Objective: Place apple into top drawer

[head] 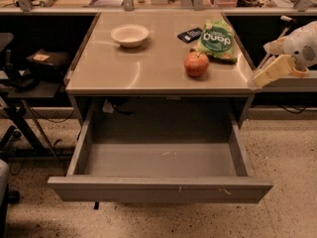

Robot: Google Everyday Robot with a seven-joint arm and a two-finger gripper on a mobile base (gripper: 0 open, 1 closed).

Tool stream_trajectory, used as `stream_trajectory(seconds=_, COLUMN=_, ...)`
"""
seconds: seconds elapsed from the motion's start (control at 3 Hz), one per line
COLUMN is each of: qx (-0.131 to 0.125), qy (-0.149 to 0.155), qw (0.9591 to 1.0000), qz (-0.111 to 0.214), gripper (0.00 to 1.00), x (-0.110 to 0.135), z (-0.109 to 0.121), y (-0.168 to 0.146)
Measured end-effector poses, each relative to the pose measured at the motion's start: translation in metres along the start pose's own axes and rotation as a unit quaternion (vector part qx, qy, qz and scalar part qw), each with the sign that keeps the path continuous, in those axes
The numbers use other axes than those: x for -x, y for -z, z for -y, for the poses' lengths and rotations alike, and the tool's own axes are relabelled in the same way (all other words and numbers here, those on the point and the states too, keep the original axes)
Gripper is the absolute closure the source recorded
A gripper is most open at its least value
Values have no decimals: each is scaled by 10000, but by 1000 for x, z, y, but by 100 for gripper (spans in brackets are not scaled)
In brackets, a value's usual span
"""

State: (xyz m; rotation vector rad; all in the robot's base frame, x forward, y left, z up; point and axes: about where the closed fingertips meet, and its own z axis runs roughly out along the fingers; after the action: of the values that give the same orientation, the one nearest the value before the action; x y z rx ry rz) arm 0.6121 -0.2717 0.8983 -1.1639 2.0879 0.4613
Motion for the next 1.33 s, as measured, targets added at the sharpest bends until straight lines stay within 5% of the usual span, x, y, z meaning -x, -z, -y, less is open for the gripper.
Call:
stream_trajectory(seconds=0.33, qx=-57, qy=116, qw=9971, qz=749, gripper=0, x=40, z=12, y=-20)
stream_trajectory(seconds=0.67, qx=-501, qy=14, qw=9882, qz=1447, gripper=0, x=81, z=53, y=-32)
stream_trajectory(seconds=1.33, qx=-275, qy=84, qw=9874, qz=1555, gripper=0, x=96, z=49, y=-58)
